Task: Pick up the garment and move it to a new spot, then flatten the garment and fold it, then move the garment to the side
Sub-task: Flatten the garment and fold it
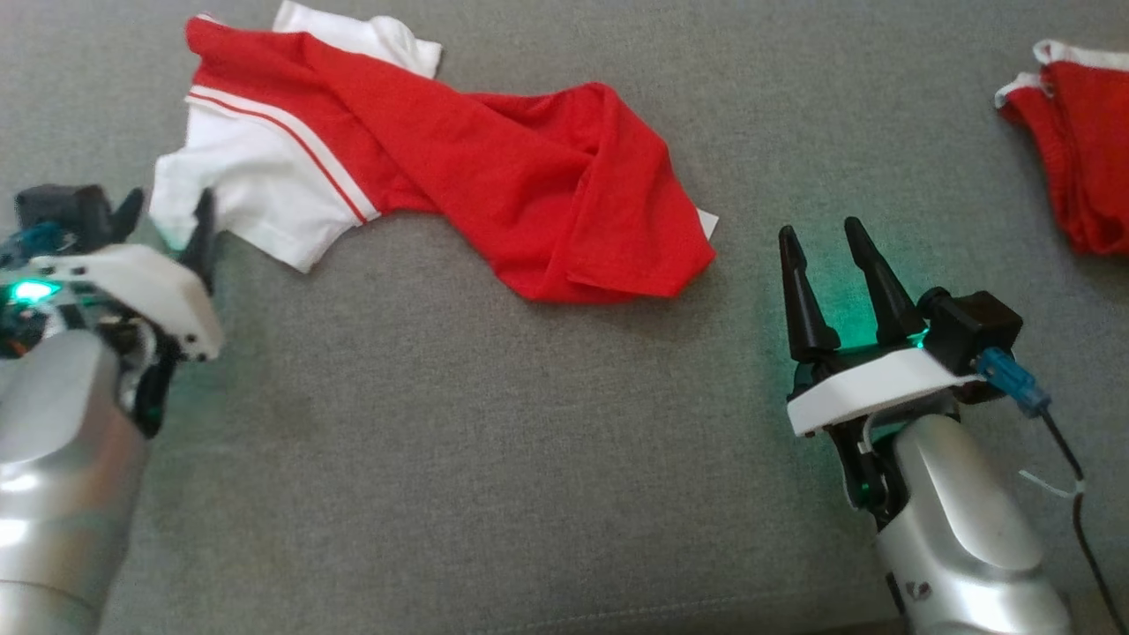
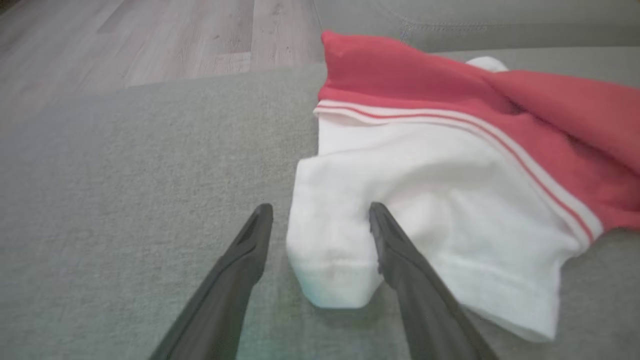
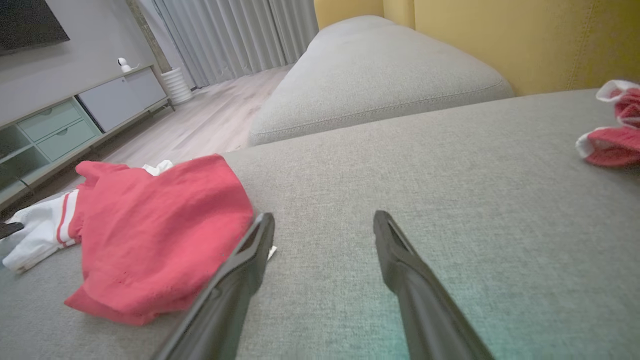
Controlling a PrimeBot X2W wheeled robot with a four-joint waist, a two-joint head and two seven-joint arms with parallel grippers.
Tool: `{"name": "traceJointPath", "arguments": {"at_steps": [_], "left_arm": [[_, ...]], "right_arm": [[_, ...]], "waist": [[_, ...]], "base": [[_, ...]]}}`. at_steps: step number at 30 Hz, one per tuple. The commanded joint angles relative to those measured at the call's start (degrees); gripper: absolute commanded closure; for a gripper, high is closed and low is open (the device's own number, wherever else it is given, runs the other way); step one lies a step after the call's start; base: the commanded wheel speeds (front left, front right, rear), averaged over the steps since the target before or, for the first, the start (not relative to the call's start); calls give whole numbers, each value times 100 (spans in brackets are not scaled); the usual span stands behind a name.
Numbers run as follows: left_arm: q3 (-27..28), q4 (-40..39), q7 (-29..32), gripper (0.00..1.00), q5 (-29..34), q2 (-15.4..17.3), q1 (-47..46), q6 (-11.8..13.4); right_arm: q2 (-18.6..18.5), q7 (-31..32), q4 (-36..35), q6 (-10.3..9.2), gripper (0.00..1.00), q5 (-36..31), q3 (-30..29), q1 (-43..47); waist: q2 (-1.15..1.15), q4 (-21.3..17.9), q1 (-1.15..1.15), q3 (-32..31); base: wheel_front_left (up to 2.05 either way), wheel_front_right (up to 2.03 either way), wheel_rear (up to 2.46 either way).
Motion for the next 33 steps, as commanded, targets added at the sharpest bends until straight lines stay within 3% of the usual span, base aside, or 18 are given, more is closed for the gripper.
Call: {"name": "traceJointPath", "arguments": {"at_steps": [1, 13, 24, 25, 26, 27, 33], "left_arm": [[65, -58, -2, 0, -135, 439, -281, 11], [-691, -54, -84, 0, -1265, 546, -325, 10], [-1374, -34, -79, 0, -1785, 795, -482, 10], [-1443, 30, -48, 5, -1779, 816, -497, 10], [-1494, 83, -30, 75, -1791, 828, -517, 10], [-1556, 116, -34, 100, -1782, 841, -540, 10], [-1866, -73, -433, 100, -1785, 873, -757, 10]], "right_arm": [[25, -63, -203, 22, 0, 15, 113, -160], [25, -63, -176, 22, 0, -37, 32, -284], [25, -63, -146, 22, 0, -8, 105, -343], [25, -63, -145, 22, 0, -2, 105, -353], [25, -63, -145, 22, 0, 3, 102, -362], [25, -63, -146, 22, 0, 6, 95, -369], [25, -63, -106, 22, 0, -15, -57, -298]], "waist": [[0, -52, -1, 119], [0, -25, -1, 201], [0, -137, -1, 282], [0, -154, -1, 285], [0, -169, -1, 285], [0, -181, -1, 283], [0, -129, -1, 71]], "base": [[0, 0, 0], [0, 0, 0], [0, 0, 0], [0, 0, 0], [0, 0, 0], [0, 0, 0], [0, 0, 0]]}}
